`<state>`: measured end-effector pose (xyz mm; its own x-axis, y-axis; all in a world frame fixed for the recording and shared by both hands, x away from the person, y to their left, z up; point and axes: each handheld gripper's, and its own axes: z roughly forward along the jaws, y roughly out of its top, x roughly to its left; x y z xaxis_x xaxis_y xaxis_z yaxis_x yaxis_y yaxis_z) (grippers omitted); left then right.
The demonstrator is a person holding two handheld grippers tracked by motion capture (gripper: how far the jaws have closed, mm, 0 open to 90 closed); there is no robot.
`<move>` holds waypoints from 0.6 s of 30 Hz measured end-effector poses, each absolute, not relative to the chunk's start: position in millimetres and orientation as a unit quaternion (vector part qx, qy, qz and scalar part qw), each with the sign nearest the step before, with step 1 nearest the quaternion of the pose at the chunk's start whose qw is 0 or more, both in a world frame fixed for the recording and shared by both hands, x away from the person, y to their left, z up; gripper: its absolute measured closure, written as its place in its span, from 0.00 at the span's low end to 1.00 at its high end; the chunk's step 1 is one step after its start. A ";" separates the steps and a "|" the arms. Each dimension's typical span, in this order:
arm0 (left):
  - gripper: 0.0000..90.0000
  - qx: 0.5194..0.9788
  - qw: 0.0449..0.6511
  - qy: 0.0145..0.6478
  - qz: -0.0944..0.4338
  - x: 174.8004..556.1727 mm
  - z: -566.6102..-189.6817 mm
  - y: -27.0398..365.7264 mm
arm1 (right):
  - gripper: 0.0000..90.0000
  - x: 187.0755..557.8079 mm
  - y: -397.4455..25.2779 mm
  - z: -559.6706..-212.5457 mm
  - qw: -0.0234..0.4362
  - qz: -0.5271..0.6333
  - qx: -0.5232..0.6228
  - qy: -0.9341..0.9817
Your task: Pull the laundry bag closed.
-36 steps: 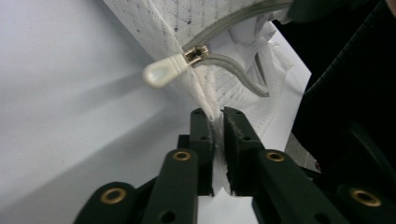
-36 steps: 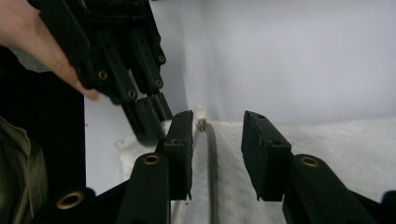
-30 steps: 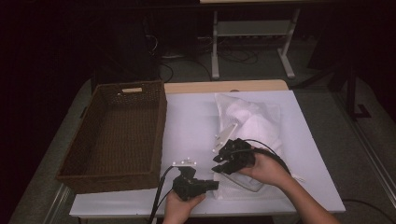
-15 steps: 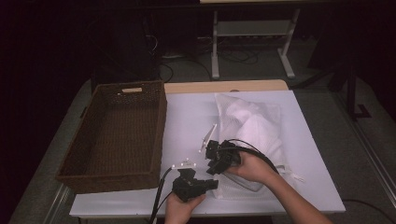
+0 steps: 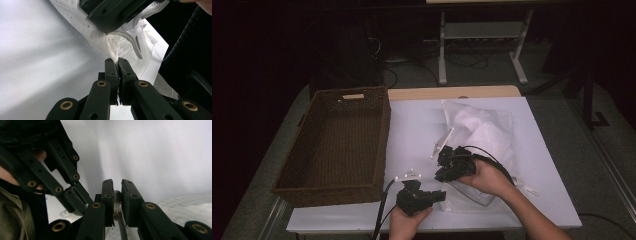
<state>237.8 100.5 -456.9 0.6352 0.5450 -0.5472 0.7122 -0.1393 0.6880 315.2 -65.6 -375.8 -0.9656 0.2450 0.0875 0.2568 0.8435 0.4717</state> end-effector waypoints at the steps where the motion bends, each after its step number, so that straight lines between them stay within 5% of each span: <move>1: 0.97 0.750 0.505 0.418 -0.081 238.0 -456.6 100.3 | 0.89 314.9 -68.7 -373.7 0.012 -0.252 -0.133 -0.958; 18: 0.97 0.751 0.507 0.418 -0.069 237.5 -454.4 98.3 | 0.87 314.9 -99.0 -384.6 0.024 -0.270 -0.174 -0.947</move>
<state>237.5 98.3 -454.4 0.6409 0.5575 -0.5276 0.6981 -0.1375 0.7027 314.9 -99.0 -384.6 -0.9386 0.3161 0.1385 0.3416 0.7939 0.5031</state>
